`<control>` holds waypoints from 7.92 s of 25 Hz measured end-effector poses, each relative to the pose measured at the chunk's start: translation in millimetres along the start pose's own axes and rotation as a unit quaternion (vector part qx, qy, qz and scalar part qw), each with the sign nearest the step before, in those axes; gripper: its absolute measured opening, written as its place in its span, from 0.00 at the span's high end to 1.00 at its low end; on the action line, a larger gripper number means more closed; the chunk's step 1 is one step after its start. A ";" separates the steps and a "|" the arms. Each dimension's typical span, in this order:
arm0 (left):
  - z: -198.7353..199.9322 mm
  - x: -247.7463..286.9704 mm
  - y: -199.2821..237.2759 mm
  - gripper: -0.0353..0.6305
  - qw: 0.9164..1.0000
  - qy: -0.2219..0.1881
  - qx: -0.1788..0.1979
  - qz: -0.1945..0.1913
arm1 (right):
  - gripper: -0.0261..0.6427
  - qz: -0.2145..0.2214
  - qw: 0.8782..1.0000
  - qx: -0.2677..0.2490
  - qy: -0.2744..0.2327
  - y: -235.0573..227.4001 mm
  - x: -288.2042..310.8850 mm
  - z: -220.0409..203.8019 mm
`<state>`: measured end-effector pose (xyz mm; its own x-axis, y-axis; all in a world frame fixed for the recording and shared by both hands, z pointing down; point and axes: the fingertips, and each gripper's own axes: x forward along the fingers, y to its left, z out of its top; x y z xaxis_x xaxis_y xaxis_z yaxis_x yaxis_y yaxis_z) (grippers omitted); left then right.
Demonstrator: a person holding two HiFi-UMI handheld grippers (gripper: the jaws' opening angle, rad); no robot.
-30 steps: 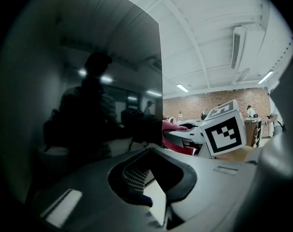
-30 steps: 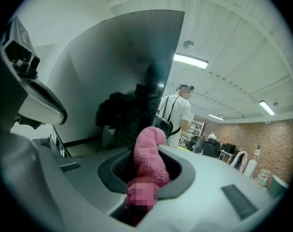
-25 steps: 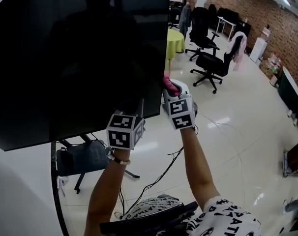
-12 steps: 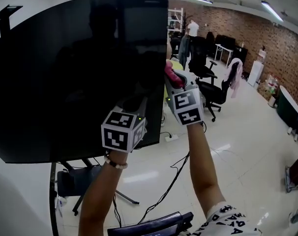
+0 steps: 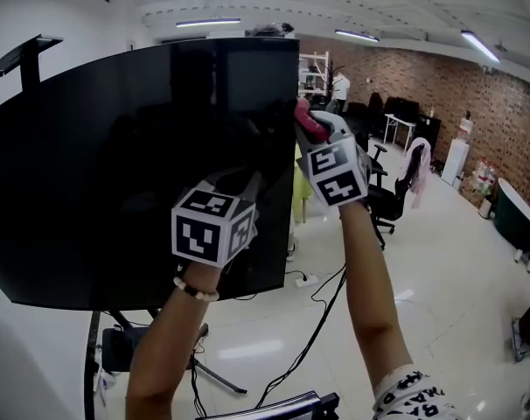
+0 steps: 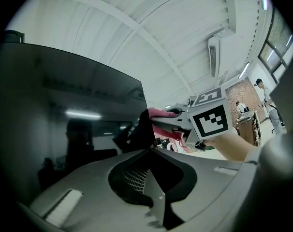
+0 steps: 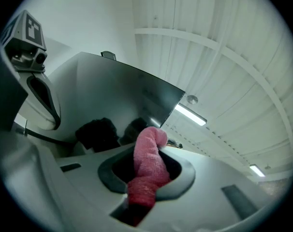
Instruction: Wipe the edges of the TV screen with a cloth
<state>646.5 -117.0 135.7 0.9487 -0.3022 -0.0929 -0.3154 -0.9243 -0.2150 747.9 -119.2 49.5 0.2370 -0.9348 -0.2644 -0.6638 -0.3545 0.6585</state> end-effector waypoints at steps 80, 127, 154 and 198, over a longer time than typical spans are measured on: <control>75.4 -316.5 323.7 0.97 0.981 -0.013 0.058 0.184 | 0.84 0.187 0.957 -0.220 0.008 277.2 130.8 423.1; -15.1 -770.5 668.5 0.97 0.947 0.048 0.043 0.315 | 0.84 0.258 0.915 -0.304 -0.063 772.5 224.2 819.7; -32.1 -886.7 698.0 0.97 0.924 0.028 0.005 0.382 | 0.84 0.346 0.874 0.298 -0.167 844.3 170.2 867.8; -105.6 -922.4 652.4 0.97 0.932 0.055 -0.021 0.358 | 0.84 0.288 0.705 0.648 -0.013 955.5 173.6 718.9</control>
<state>-432.2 -465.8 183.9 0.4933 -0.8644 -0.0969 -0.8691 -0.4850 -0.0972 -355.1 -606.3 126.2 -0.3382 -0.9100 -0.2400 -0.7392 0.4147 -0.5308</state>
